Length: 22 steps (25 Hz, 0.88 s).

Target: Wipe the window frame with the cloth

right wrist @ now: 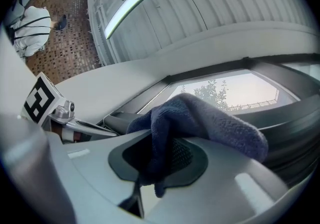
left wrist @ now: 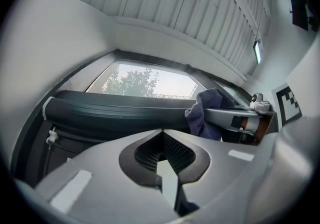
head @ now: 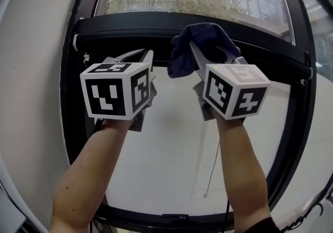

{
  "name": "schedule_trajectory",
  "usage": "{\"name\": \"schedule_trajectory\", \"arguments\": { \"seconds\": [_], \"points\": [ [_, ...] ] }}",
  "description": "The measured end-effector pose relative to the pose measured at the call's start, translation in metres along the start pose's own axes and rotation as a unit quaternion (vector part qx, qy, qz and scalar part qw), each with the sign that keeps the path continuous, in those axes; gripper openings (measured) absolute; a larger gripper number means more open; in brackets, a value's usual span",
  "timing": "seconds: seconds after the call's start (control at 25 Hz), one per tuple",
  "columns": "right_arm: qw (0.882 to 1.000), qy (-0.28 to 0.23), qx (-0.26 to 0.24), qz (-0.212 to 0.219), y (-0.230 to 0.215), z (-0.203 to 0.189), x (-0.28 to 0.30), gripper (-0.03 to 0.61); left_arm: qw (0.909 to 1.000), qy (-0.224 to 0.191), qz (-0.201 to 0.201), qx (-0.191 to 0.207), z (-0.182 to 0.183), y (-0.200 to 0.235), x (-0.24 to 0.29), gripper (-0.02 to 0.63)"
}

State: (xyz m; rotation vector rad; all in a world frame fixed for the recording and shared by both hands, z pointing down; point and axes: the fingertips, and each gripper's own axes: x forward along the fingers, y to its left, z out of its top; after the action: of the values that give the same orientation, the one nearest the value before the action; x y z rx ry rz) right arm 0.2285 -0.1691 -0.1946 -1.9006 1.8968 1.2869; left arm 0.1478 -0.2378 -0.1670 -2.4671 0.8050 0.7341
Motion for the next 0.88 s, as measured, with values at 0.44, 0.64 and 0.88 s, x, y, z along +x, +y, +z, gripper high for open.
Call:
{"name": "schedule_trajectory", "arguments": {
  "seconds": [0.44,0.64,0.88],
  "points": [
    [1.0,-0.013,-0.006,-0.02,-0.048,-0.001,-0.031,0.064,0.9996,-0.001,0.002,0.029,0.013,-0.041,0.017,-0.006],
    [1.0,-0.009,-0.015,-0.023,-0.065,-0.001,-0.043,0.064,0.9997,0.004,-0.022,-0.007,0.007,-0.069,0.03,-0.006],
    [0.999,-0.011,-0.018,-0.032,-0.099,-0.001,-0.067,0.064,0.9997,-0.004,-0.022,0.005,0.009,-0.103,0.044,-0.006]
  ]
}}
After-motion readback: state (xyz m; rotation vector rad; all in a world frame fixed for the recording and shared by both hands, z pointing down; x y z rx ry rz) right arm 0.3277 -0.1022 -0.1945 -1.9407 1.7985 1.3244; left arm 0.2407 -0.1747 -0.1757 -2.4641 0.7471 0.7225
